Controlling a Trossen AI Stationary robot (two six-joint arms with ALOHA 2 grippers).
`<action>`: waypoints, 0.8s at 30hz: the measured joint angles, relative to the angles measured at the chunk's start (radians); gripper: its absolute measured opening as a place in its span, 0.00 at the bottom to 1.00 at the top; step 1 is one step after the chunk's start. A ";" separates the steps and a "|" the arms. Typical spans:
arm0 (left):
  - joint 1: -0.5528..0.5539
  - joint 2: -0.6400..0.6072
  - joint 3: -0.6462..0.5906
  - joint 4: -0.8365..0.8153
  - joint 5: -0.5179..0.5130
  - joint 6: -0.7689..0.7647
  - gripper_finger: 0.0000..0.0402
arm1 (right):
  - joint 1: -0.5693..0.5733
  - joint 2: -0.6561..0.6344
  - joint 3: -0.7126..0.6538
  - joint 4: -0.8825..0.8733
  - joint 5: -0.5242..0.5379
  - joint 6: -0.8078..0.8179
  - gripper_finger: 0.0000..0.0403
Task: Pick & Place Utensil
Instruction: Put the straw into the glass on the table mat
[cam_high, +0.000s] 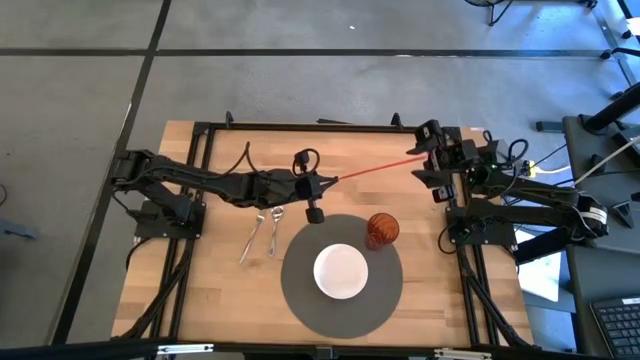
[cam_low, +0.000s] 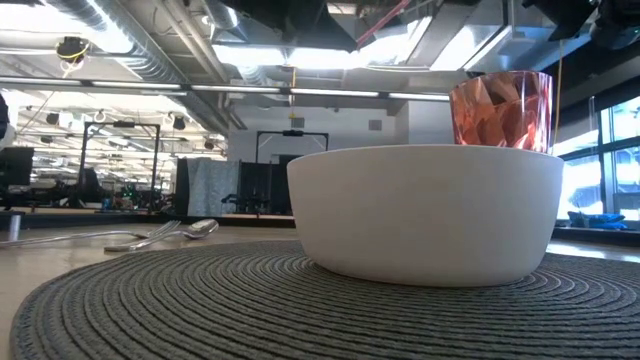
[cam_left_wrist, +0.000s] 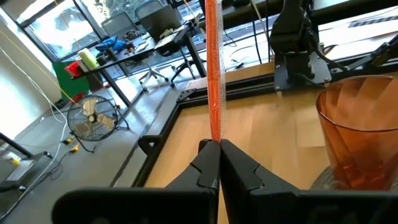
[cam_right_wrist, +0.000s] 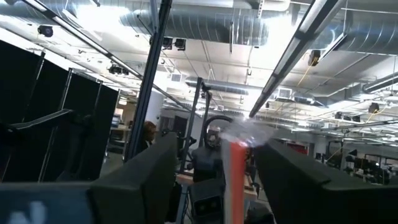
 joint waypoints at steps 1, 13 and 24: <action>0.000 0.000 0.000 0.000 0.000 0.000 0.00 | 0.000 0.000 0.000 0.000 0.000 0.000 0.51; 0.000 0.000 0.000 0.000 -0.001 0.001 0.00 | 0.000 0.000 0.000 -0.009 0.002 -0.022 0.13; -0.016 -0.005 0.003 -0.096 -0.028 -0.043 0.01 | 0.000 0.000 0.000 -0.038 -0.010 -0.022 0.01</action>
